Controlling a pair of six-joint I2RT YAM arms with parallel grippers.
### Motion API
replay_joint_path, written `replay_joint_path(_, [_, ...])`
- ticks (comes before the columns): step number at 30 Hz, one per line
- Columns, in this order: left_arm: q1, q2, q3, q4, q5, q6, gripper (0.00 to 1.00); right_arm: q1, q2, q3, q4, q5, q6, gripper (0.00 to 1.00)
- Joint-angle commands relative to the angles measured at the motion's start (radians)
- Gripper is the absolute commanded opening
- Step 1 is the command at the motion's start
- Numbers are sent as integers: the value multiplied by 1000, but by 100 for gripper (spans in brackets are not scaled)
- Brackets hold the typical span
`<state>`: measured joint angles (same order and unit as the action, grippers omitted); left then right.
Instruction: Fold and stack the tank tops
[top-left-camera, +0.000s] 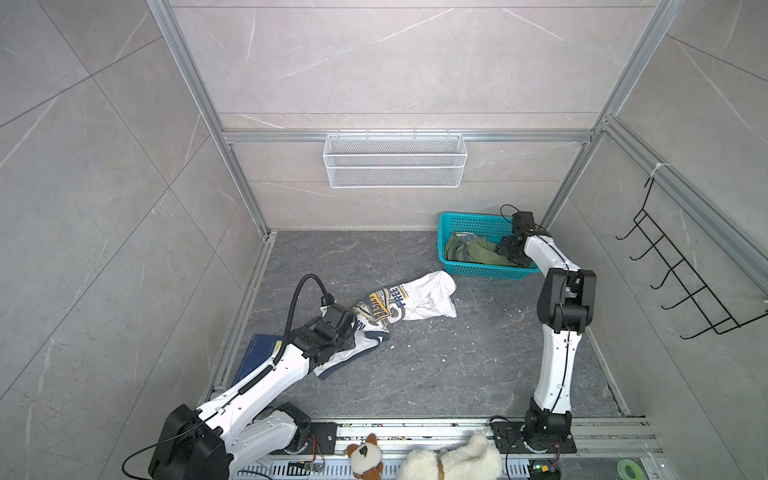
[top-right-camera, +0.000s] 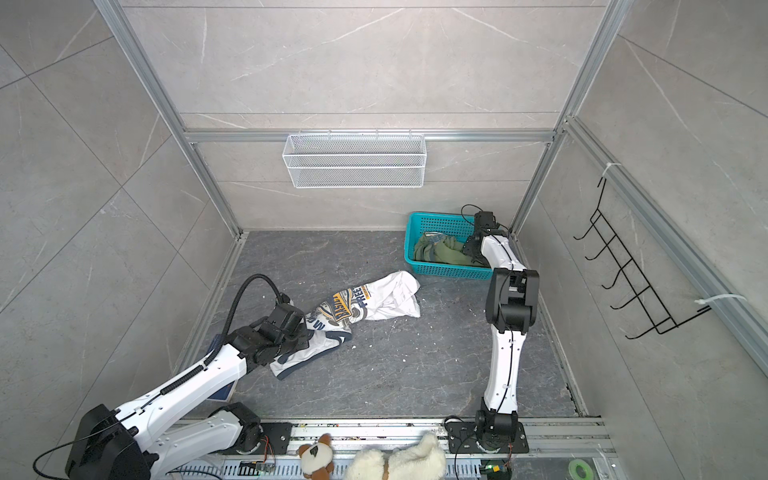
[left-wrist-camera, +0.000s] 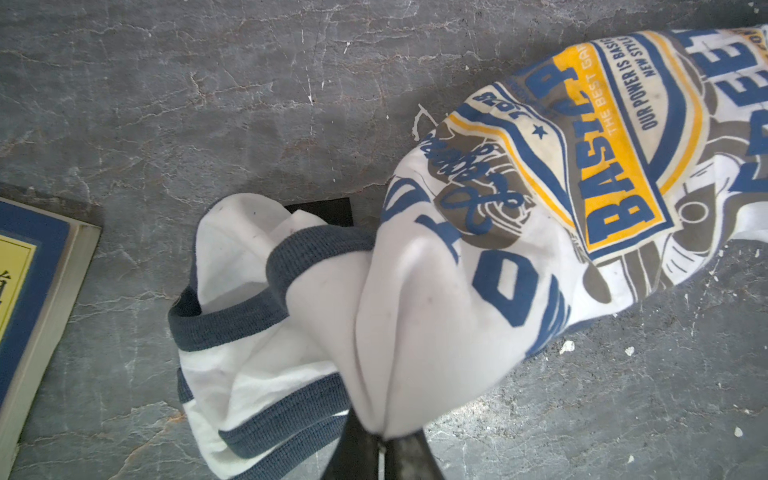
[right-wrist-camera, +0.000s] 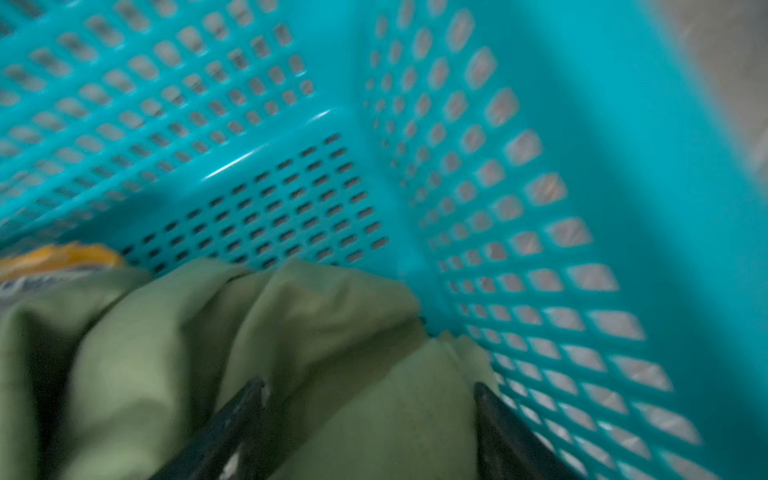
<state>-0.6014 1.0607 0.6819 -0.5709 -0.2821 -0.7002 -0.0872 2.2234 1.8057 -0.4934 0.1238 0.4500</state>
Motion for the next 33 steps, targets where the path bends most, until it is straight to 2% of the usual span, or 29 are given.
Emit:
replay_joint_path(1, [2,-6,28,2,29,-5,0,6,-184,-229,397,-165,50,81])
replay_joint_path(6, [2,-10,-1,33,41,-8,0,17,-341,-467,663,-248,76,81])
replay_joint_path(10, [2,-4,-12,44,54,-4,0,55,-444,-587,771,-283,63,82])
replay_joint_path(14, [2,-28,-28,49,32,-1,0,119,-569,-690,761,-272,43,82])
replay_joint_path(21, [3,-91,-43,44,-16,7,0,272,-758,-847,567,-256,21,79])
replay_joint_path(24, [2,-101,-47,54,-24,14,0,347,-729,-874,508,-286,20,74])
replay_joint_path(28, [3,-88,-33,52,-32,22,0,392,-683,-922,544,-353,36,69])
replay_joint_path(33, [2,-56,-15,45,-22,25,0,419,-734,-966,535,-351,46,66])
